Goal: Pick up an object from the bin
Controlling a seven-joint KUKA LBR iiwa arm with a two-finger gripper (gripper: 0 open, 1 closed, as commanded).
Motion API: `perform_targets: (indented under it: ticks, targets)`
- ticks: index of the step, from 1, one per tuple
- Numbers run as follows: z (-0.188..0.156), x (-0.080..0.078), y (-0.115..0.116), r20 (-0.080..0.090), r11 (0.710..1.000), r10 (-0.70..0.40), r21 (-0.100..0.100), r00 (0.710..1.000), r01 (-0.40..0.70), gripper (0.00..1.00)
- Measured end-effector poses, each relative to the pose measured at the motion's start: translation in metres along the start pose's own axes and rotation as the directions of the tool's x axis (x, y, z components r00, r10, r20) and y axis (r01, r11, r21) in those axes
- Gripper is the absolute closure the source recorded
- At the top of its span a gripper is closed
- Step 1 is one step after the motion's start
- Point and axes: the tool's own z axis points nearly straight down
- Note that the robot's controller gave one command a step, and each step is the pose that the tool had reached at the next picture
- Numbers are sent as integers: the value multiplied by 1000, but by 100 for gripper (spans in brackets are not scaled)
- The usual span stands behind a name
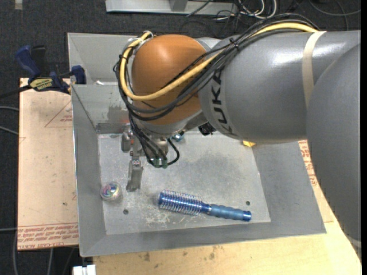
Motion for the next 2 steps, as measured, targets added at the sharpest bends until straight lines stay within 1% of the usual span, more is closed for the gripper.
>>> perform_targets:
  ticks: [1,2]
  targets:
    - [68,24,-61,0,990,-142,3,990,142,0]
    - [68,11,-147,7,980,199,-1,980,-199,0]
